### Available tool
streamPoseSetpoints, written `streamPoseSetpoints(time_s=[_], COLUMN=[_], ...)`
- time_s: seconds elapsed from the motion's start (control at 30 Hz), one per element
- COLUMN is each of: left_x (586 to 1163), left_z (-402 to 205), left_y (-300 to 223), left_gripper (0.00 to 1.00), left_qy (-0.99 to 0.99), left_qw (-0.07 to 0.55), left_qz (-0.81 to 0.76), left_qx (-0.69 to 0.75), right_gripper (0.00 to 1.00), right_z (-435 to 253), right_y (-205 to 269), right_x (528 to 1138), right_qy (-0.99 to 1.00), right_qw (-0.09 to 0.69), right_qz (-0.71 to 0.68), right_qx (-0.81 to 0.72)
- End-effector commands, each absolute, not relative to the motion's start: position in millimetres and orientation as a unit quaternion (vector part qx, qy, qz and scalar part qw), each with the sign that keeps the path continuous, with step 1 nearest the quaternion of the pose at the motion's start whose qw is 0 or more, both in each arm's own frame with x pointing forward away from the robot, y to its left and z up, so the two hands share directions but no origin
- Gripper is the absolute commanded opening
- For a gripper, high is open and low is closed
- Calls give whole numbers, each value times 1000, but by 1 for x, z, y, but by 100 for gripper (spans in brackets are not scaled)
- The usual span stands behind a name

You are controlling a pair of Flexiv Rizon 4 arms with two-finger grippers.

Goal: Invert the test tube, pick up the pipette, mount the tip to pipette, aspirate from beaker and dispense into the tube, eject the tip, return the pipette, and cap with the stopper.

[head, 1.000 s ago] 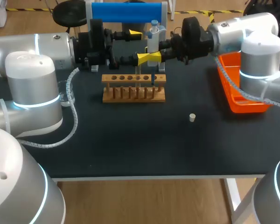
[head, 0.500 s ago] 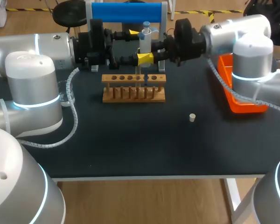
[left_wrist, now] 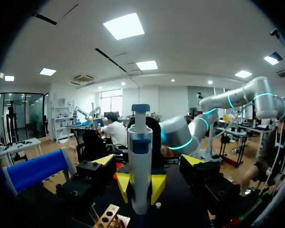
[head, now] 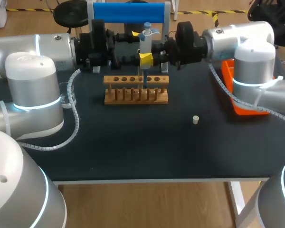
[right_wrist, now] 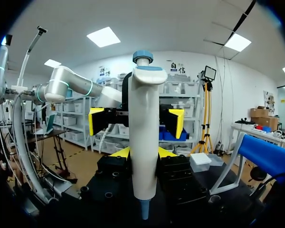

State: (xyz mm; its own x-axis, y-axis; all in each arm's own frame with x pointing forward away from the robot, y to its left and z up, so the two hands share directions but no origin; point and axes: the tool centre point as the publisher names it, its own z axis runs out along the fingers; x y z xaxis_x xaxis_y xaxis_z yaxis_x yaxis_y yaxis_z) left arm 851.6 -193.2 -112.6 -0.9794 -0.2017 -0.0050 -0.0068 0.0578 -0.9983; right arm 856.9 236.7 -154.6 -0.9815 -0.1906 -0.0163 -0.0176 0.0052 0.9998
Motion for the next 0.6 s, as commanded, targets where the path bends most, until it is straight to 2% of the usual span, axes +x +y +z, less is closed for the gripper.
streamPoseSetpoints(time_s=[0.03, 0.13, 0.23, 0.3, 0.5, 0.53, 0.6], left_x=[851, 851, 851, 851, 851, 851, 851], left_z=[-112, -112, -112, -112, -112, -112, -112], left_y=[-193, -193, -193, -193, -193, -193, -193], left_gripper=[76, 54, 45, 33, 30, 28, 17], left_qy=[724, 724, 724, 724, 724, 724, 724], left_qw=[72, 72, 72, 72, 72, 72, 72], left_qz=[-682, -682, -682, -682, -682, -682, -682], left_qx=[-73, -73, -73, -73, -73, -73, -73], right_gripper=[0, 0, 0, 0, 0, 0, 0], right_z=[-152, -152, -152, -152, -152, -152, -152], right_y=[238, 238, 238, 238, 238, 238, 238], right_x=[854, 853, 853, 853, 853, 853, 853], right_qy=[-706, -705, -704, -704, -704, -704, -703], right_qw=[58, 58, 57, 57, 58, 58, 59], right_qz=[-702, -703, -704, -704, -705, -705, -705], right_qx=[73, 73, 73, 72, 72, 72, 71])
